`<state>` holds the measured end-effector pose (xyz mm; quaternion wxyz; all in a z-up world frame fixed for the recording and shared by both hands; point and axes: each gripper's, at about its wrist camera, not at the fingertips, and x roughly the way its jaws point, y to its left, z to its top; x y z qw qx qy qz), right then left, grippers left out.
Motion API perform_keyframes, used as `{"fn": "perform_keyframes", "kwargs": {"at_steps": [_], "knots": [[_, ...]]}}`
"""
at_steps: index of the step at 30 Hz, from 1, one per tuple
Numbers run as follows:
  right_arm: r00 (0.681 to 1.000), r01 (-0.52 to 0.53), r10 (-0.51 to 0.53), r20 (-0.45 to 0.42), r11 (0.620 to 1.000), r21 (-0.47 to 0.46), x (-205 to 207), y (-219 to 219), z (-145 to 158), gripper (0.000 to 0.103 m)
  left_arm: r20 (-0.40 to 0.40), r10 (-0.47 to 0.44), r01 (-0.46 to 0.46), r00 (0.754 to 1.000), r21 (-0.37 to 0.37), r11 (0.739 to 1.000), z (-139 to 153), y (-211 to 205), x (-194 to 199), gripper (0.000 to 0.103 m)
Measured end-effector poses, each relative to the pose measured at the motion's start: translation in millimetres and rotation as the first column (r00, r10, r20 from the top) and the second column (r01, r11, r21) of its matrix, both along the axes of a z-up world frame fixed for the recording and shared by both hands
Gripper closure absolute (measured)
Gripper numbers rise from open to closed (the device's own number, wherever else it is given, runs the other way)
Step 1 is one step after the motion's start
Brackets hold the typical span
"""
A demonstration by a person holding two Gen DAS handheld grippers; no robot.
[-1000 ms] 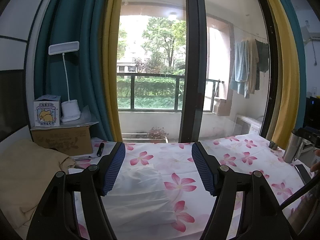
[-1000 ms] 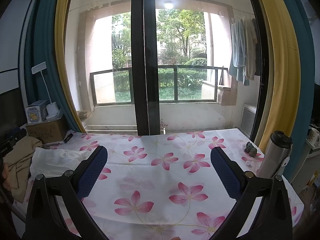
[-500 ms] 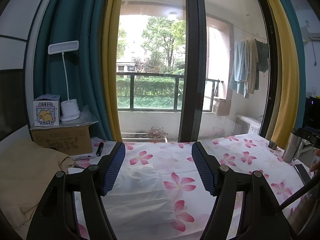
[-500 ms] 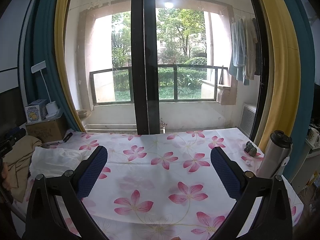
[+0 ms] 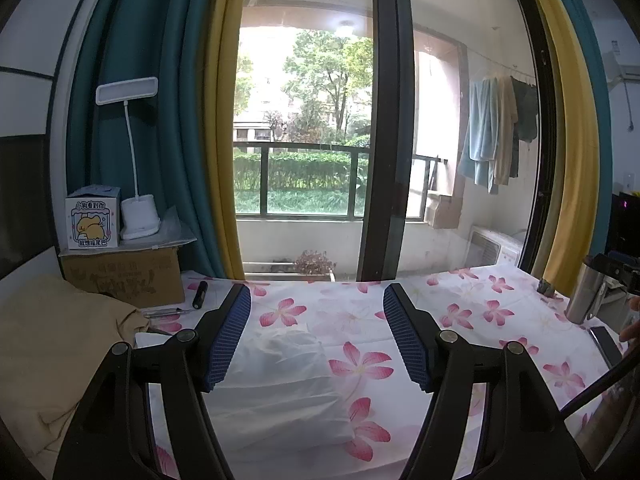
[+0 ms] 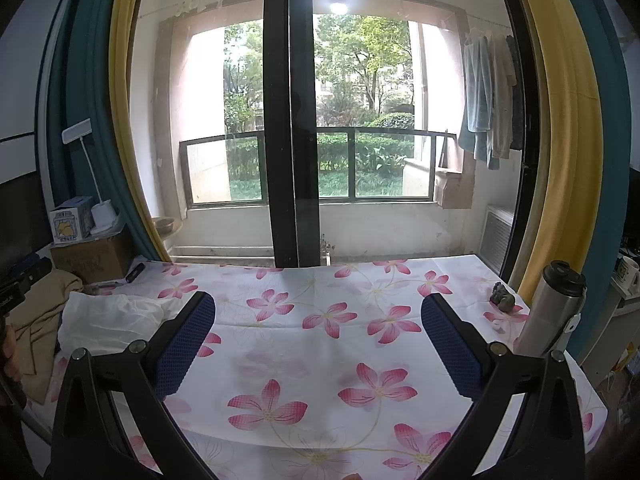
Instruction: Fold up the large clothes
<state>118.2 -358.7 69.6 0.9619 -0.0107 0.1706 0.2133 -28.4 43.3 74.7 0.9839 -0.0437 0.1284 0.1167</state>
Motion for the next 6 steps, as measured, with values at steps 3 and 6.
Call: {"fn": "perform_keyframes", "kwargs": {"at_steps": [3,6], "knots": [[1.0,0.0,0.0,-0.001,1.0,-0.001,0.4,1.2,0.1,0.001,0.0,-0.002,0.002,1.0,-0.001,1.0,-0.4,0.3,0.0,0.031],[1.0,-0.002,0.002,-0.002,1.0,-0.002,0.7,1.9,0.1,0.001,-0.006,-0.006,0.006,1.0,-0.004,1.0,-2.0,2.0,0.8,0.031]]}}
